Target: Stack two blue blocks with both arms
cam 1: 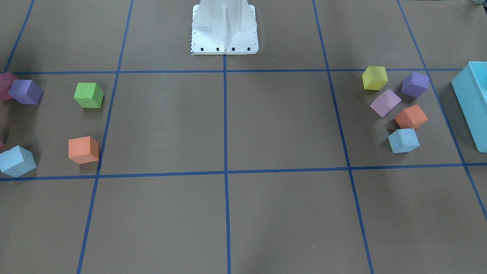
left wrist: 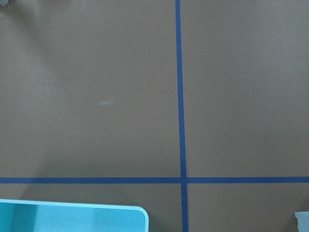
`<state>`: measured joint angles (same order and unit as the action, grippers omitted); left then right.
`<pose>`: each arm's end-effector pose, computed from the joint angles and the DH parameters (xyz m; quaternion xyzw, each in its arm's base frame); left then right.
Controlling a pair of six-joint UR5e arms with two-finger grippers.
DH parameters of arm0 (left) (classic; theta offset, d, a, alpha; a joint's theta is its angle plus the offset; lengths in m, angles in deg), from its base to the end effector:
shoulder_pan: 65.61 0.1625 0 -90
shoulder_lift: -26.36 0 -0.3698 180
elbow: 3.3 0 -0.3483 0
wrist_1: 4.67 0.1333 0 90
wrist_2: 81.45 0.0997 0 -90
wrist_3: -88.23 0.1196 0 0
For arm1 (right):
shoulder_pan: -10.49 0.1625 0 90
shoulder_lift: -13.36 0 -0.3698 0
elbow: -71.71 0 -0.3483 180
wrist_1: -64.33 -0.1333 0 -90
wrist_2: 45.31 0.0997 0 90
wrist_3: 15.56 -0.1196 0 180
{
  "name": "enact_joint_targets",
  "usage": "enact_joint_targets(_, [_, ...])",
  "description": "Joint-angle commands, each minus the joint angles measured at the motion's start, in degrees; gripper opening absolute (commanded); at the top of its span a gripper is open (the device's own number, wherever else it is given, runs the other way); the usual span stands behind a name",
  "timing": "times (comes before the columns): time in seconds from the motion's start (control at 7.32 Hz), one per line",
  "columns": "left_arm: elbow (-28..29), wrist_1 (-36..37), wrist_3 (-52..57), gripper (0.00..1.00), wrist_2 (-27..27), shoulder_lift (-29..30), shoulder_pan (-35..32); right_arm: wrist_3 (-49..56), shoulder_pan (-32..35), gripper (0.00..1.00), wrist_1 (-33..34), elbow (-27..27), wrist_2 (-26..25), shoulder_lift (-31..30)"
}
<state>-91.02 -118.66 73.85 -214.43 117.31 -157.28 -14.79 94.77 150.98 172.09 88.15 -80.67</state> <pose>-0.0657 -0.4783 0.5827 0.1419 0.3772 -0.0561 0.9135 0.0076 -0.4360 0.5616 0.0625 -0.3720 -0.0836 0.9224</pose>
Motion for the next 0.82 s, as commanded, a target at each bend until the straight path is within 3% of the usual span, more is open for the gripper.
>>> enact_joint_targets(0.0, [-0.2, 0.2, -0.2, 0.97, 0.0, 0.0, 0.0, -0.2, 0.0, 0.99, 0.0, 0.4, 0.1, 0.8])
enact_joint_targets(0.27, [-0.3, 0.1, -0.2, 0.97, 0.0, -0.1, -0.1, -2.9, -1.2, 0.99, 0.4, -0.3, 0.0, 4.9])
enact_joint_targets(0.68, [-0.4, 0.3, -0.2, 0.97, -0.2, 0.0, 0.0, -3.2, -11.1, 0.99, -0.1, -7.3, -3.2, 11.6])
